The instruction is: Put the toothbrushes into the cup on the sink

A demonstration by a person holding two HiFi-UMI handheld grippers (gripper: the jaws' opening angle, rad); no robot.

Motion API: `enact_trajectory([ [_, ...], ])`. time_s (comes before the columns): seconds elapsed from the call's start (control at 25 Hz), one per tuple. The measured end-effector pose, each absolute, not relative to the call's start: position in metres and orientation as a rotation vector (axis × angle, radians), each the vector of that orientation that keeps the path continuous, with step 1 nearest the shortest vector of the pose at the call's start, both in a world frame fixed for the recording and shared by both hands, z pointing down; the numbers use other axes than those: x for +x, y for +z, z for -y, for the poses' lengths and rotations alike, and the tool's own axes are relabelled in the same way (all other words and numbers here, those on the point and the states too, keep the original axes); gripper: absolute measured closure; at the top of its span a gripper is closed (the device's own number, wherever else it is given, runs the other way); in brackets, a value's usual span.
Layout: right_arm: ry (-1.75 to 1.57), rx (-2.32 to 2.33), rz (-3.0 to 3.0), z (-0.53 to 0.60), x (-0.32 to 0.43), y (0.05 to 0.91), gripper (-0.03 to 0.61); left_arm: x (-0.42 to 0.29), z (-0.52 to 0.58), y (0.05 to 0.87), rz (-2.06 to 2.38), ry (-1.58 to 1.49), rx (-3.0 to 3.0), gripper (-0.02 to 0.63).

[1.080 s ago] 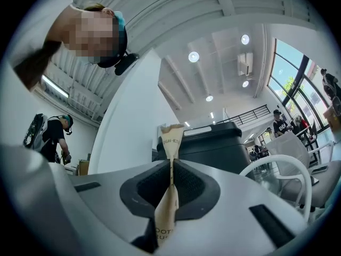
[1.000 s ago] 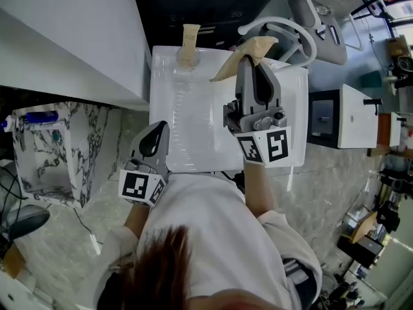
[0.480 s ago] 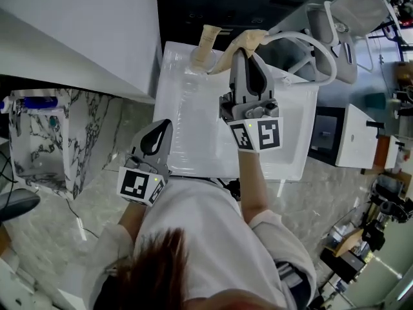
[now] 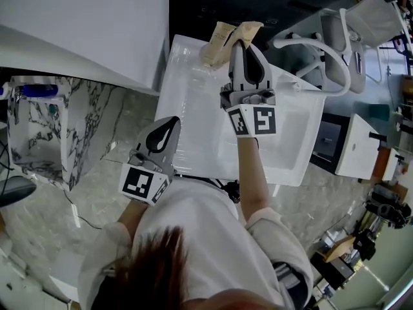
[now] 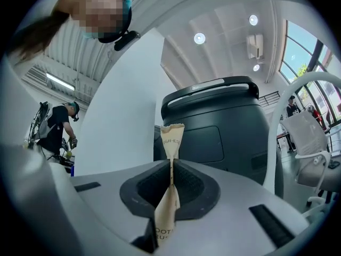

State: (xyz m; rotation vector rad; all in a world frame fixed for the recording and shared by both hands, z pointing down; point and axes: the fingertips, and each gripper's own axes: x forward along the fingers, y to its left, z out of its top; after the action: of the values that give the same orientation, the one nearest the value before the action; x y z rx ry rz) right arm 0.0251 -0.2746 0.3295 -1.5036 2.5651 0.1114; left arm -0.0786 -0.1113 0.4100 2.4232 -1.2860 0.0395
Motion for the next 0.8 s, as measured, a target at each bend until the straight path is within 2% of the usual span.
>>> enact_trajectory([
  [0.8,0.044,-1.639,-2.563,0.295,0.026,0.399,0.554,-0.079,0.107,0.421,1.287,0.083,2.386,0.598],
])
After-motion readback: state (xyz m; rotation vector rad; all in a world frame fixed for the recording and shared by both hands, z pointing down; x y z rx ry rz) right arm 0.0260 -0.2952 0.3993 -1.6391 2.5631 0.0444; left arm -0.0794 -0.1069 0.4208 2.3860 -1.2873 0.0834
